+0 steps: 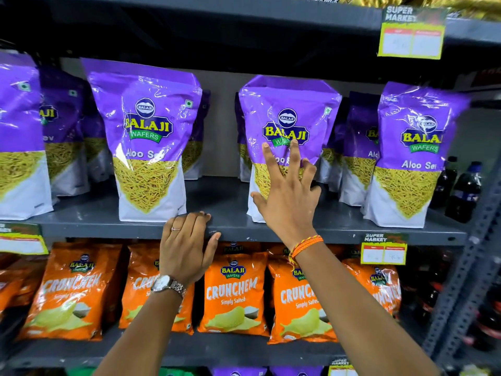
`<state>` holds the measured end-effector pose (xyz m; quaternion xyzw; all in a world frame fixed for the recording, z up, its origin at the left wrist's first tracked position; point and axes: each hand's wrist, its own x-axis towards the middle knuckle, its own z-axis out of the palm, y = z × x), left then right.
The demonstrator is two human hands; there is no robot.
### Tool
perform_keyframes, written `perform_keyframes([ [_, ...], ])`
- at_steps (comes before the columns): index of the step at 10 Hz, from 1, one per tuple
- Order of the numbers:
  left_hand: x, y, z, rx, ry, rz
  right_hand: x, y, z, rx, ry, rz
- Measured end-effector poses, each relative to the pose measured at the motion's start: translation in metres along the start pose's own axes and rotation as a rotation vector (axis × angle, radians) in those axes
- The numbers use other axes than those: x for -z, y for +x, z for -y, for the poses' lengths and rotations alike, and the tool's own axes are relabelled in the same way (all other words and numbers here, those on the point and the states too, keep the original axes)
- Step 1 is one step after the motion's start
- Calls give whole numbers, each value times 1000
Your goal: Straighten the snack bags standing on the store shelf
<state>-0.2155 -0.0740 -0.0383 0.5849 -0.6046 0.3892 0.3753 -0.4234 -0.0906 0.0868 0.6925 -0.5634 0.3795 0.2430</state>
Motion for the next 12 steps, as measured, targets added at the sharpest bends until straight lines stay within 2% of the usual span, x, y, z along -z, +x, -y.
perform_keyframes([
  [10, 23, 4, -3, 32, -119, 138, 12, -1, 3, -19, -18, 78],
  [11, 28, 7, -2, 32, -176, 113, 26, 0, 3, -1, 32, 100],
  [12, 39, 10, -1, 85, -281, 23, 54, -6, -3, -4, 196, 6],
])
